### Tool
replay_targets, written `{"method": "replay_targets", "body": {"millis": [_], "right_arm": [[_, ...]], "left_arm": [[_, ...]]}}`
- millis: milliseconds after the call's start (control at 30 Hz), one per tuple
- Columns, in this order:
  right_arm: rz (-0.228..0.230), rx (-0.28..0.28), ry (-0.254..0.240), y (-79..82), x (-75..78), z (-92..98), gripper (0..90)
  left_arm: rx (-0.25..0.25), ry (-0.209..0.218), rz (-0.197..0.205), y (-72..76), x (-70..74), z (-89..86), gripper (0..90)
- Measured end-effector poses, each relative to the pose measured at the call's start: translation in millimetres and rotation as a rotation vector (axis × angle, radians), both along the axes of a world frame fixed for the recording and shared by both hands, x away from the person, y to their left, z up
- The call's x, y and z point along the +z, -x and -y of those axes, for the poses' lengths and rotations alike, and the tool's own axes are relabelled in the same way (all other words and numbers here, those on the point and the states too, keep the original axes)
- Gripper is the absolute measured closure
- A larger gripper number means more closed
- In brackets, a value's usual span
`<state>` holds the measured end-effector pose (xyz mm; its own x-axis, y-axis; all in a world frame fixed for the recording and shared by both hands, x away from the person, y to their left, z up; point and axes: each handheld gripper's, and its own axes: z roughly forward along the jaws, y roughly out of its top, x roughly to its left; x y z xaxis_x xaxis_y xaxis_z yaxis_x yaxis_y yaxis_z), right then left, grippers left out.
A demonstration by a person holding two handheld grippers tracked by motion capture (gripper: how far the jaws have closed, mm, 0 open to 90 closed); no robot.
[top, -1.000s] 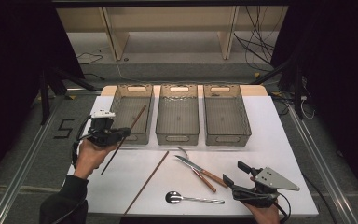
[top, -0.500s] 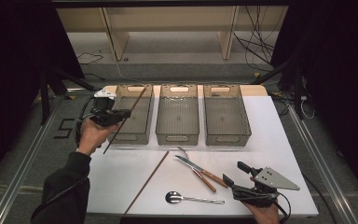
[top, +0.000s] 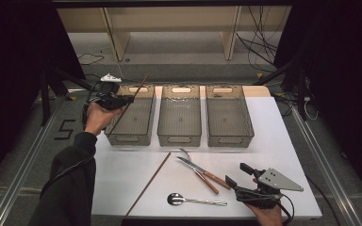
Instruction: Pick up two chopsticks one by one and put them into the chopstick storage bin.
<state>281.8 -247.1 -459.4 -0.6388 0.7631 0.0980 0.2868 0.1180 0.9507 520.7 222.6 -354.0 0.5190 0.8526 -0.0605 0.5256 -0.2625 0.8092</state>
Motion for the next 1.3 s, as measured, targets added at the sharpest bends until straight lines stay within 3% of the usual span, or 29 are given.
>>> {"method": "replay_targets", "body": {"millis": [300, 533, 1200, 1300], "right_arm": [[-0.01, 0.005, -0.017, -1.3, -0.7, 1.4, 28.6], [-0.008, 0.006, -0.019, -0.9, -0.6, 1.6, 28.6], [-0.007, 0.013, -0.019, -0.1, -0.7, 0.6, 28.6], [-0.008, 0.015, -0.017, 0.0, -0.6, 0.1, 28.7]], "left_arm": [[0.025, 0.012, 0.006, -24.2, -11.1, -11.1, 84.4], [0.033, -0.027, 0.02, -31.9, -17.0, -14.5, 84.4], [0.046, -0.036, 0.011, -35.6, -35.8, -11.1, 84.2], [0.041, -0.058, 0.005, -35.5, -38.3, -9.4, 84.2]]}}
